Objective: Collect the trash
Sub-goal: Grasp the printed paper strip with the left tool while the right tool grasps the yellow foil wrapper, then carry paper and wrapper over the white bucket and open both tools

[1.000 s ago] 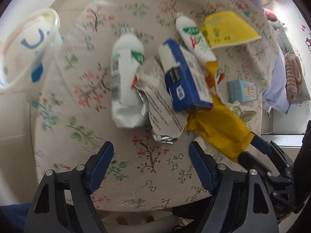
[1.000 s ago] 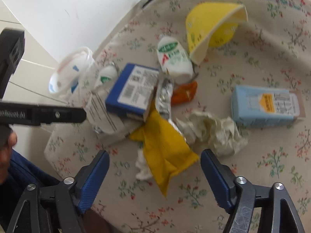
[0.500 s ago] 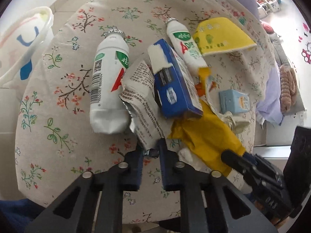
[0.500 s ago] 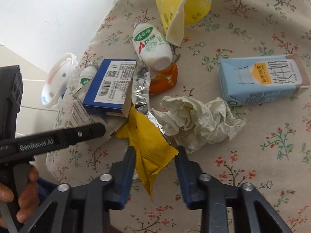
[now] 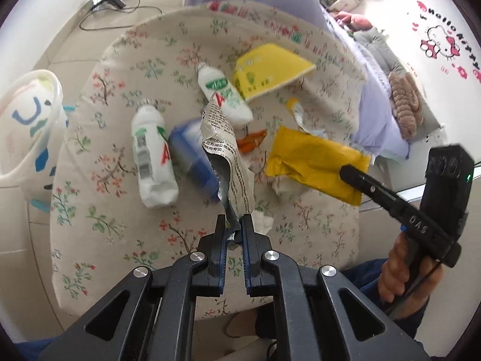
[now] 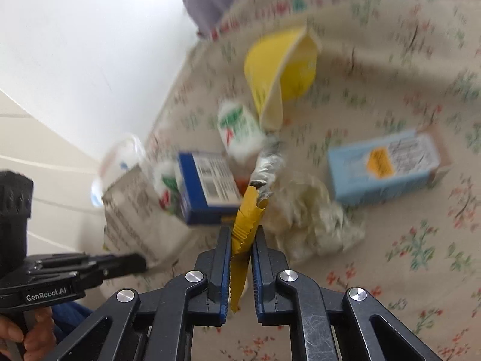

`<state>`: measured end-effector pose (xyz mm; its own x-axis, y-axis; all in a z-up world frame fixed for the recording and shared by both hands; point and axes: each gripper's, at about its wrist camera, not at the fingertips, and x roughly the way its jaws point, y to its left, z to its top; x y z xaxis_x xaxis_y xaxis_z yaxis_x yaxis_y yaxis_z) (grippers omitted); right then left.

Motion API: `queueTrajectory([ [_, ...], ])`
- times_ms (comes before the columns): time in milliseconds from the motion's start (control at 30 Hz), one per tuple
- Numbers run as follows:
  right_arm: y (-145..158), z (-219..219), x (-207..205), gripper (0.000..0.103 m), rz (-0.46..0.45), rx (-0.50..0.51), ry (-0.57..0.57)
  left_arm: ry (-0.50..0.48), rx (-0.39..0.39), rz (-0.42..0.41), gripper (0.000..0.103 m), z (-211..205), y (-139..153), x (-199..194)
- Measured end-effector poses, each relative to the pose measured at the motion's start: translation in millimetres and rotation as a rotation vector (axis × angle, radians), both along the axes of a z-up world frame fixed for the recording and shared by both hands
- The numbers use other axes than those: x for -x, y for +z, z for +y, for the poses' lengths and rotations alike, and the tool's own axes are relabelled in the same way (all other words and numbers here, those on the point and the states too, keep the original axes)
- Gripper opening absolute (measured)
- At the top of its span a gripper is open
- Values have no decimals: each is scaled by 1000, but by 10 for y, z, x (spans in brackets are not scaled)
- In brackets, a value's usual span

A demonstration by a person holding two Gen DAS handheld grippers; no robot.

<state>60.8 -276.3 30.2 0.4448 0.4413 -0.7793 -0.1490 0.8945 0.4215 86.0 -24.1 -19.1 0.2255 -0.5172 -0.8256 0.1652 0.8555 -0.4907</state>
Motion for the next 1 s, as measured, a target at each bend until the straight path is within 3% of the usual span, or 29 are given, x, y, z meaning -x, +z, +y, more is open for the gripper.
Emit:
queueTrajectory([
  [233, 166, 33, 40, 10, -79, 15, -3, 43, -12, -49, 9, 184, 113, -112],
  [567, 150, 84, 14, 10, -127, 49, -38, 93, -2, -72, 9, 417, 164, -271],
  [800, 239, 287, 7, 10, -218, 119, -31, 218, 16, -54, 9, 996, 190, -446],
  [1000, 364, 582, 11, 10, -296, 103, 13, 346, 13, -54, 9, 1611, 200, -601],
])
